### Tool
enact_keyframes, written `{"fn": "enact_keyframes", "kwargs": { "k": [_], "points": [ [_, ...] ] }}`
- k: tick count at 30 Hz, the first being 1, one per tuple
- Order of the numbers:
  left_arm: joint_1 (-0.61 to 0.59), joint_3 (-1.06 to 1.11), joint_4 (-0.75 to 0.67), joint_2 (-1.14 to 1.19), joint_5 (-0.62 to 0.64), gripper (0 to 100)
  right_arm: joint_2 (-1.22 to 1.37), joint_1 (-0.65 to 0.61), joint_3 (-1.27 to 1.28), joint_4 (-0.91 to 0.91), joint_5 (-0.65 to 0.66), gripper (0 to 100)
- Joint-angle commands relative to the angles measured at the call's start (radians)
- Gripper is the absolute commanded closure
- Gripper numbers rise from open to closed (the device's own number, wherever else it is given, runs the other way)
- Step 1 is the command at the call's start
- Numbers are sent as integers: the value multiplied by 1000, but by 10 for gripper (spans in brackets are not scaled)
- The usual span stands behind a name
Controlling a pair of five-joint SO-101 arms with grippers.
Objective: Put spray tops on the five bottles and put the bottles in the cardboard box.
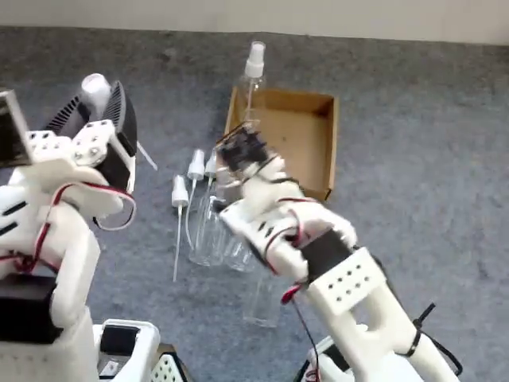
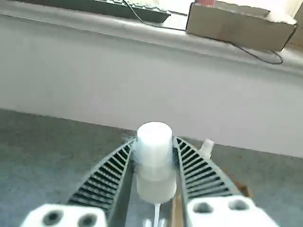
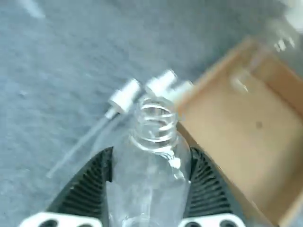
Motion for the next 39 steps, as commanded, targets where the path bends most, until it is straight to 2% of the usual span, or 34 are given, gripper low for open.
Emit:
{"fn": "enact_keyframes", "kwargs": {
  "k": [1,5,11,20,27,34,39],
  "points": [
    [12,-39,-20,-27,91,996,-53,-59,68,-133,46,995],
    [13,-35,-18,-61,132,996,-99,-93,160,-240,83,995],
    [22,99,-26,-153,137,996,-119,-117,219,-259,78,995],
    [160,303,-26,-320,157,996,-125,-119,226,-257,64,995],
    [157,441,-117,-338,155,996,-127,-119,228,-257,66,995],
    [61,394,-169,-338,155,996,-127,-119,269,-257,71,995],
    [58,412,-169,-338,157,996,-127,-119,275,-257,71,995]
  ]
}}
